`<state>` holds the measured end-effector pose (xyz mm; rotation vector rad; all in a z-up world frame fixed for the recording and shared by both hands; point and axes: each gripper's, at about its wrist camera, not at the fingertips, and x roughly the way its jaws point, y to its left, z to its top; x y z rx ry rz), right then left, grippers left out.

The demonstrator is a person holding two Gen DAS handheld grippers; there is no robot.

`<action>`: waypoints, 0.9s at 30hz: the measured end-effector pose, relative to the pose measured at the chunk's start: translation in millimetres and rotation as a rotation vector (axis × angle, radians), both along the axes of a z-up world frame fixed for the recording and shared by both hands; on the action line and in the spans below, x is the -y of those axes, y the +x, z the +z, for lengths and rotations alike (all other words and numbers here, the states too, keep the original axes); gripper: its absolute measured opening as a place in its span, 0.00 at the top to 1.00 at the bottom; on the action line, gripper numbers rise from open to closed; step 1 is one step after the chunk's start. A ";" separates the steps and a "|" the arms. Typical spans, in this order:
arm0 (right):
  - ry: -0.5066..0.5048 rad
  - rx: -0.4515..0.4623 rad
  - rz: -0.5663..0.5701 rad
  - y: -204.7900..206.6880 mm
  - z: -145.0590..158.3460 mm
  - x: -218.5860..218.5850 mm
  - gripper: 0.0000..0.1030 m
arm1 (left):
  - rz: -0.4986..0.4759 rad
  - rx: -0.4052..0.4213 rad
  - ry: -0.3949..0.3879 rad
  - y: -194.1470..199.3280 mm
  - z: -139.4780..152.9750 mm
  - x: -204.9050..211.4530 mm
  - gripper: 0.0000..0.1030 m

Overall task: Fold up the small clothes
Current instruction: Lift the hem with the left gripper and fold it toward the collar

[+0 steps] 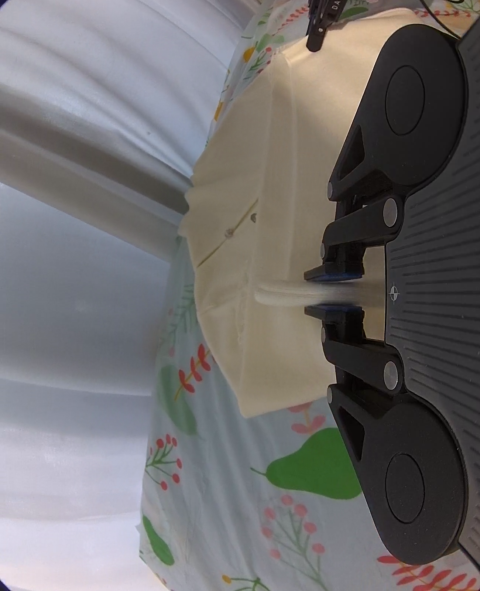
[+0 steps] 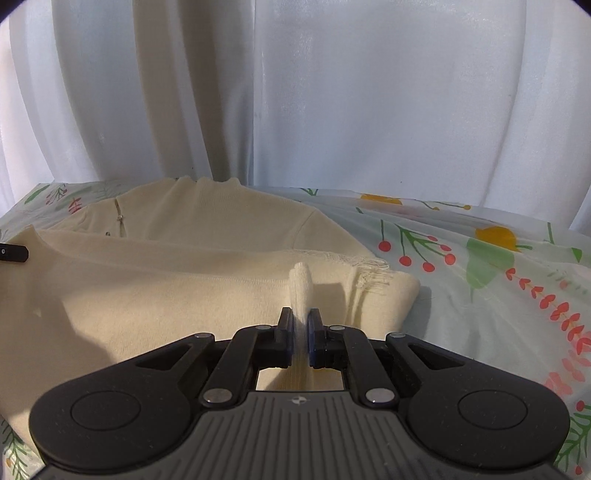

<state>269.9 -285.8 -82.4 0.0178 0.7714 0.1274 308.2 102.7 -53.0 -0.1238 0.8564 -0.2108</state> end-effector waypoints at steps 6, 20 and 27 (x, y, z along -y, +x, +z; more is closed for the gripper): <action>-0.020 0.011 0.080 -11.0 0.7 0.1 0.87 | -0.056 -0.011 0.008 -13.4 -8.4 4.2 0.71; -0.137 0.175 0.042 16.5 43.1 -19.6 0.94 | -0.055 0.200 0.087 14.7 64.3 19.2 0.91; -0.139 0.208 -0.098 94.6 41.6 -18.4 0.94 | 0.071 0.205 0.106 91.4 56.1 28.4 0.91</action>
